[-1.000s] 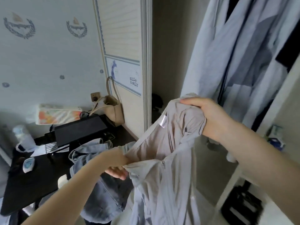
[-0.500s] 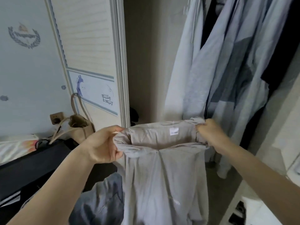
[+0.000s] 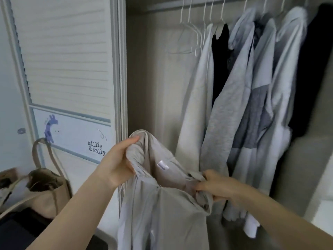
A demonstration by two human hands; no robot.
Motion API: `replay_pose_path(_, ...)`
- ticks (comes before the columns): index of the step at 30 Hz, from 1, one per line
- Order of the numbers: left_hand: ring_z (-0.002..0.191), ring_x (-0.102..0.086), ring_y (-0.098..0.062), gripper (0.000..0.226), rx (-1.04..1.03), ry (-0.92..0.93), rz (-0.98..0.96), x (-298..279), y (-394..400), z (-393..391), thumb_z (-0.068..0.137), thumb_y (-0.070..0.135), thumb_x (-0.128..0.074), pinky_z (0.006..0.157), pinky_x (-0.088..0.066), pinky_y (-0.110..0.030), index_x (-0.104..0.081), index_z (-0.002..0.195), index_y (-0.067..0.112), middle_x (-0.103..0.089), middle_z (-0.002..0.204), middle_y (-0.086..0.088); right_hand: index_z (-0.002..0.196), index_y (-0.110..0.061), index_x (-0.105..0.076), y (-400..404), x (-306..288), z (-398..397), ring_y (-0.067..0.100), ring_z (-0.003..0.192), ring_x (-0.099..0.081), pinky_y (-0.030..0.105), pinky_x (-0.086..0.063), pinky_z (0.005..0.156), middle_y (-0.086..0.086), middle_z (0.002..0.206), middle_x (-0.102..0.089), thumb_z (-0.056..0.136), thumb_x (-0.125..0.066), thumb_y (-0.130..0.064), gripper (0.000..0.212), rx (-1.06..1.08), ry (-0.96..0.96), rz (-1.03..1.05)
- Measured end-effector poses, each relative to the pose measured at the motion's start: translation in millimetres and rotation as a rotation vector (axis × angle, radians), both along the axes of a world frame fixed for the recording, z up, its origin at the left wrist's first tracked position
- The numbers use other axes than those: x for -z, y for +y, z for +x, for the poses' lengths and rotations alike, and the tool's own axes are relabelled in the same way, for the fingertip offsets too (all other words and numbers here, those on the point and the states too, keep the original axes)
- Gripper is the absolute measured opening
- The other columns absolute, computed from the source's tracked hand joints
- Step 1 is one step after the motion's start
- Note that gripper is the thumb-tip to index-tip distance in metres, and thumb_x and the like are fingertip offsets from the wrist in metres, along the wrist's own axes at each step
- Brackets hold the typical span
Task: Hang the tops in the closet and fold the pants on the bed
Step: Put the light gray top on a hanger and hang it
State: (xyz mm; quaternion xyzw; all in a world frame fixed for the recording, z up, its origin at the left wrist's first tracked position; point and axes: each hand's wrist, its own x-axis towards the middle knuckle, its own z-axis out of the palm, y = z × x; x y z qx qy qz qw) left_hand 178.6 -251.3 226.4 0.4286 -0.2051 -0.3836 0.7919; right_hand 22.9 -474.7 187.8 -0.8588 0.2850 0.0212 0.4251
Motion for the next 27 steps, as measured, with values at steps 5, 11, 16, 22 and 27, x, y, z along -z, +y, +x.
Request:
replay_pose_path(5,0.086,-0.073,-0.027,0.03,-0.034,-0.013,0.031,-21.9,-18.6,17.3,0.081,0.025,-0.063,0.073,-0.056,-0.038,-0.074,0.101,0.006,-0.072,0.101,-0.016,0.112,-0.003,-0.063,3.8,-32.9,18.0,0.019,0.086,-0.072,0.032,-0.059,0.078,0.012,0.102,-0.072,0.079,-0.074,-0.037,0.049,-0.069,0.108,0.04)
replay_pose_path(11,0.105,-0.067,-0.029,0.037,-0.014,0.039,-0.077,-50.7,-40.3,38.3,0.095,0.017,-0.052,0.08,-0.055,-0.041,-0.06,0.131,0.008,-0.063,0.127,-0.016,0.09,-0.003,-0.064,-3.3,-147.2,45.0,0.018,0.073,-0.065,0.027,-0.055,0.068,0.011,0.09,-0.072,0.093,-0.059,-0.02,0.018,0.075,-0.207,-0.197)
replay_pose_path(16,0.128,-0.052,-0.034,0.04,-0.003,-0.021,-0.135,-71.1,-56.1,56.1,0.097,0.014,-0.05,0.107,-0.04,-0.047,-0.055,0.136,0.007,-0.055,0.137,-0.02,0.094,-0.001,-0.065,-6.9,-263.4,68.7,0.019,0.071,-0.07,0.025,-0.059,0.061,0.011,0.079,-0.073,0.089,-0.06,-0.011,0.013,0.173,-0.599,-0.364)
replay_pose_path(22,0.097,-0.068,-0.03,0.03,-0.058,-0.117,-0.158,-96.7,-68.3,85.6,0.093,0.016,-0.054,0.092,-0.051,-0.046,-0.066,0.121,0.011,-0.069,0.109,-0.016,0.096,-0.008,-0.056,-31.8,-359.9,125.3,0.026,0.08,-0.058,0.031,-0.048,0.068,0.019,0.091,-0.057,0.087,-0.048,-0.005,0.012,0.318,-0.796,-0.78)
replay_pose_path(27,0.095,-0.071,-0.03,0.03,-0.089,-0.167,-0.169,-110.8,-80.4,117.3,0.092,0.018,-0.056,0.076,-0.058,-0.039,-0.067,0.119,0.01,-0.07,0.113,-0.018,0.124,0.008,-0.051,-53.7,-402.1,166.1,0.039,0.127,-0.045,0.034,-0.039,0.099,0.026,0.132,-0.052,0.095,-0.048,-0.007,0.033,0.487,-0.766,-1.097)
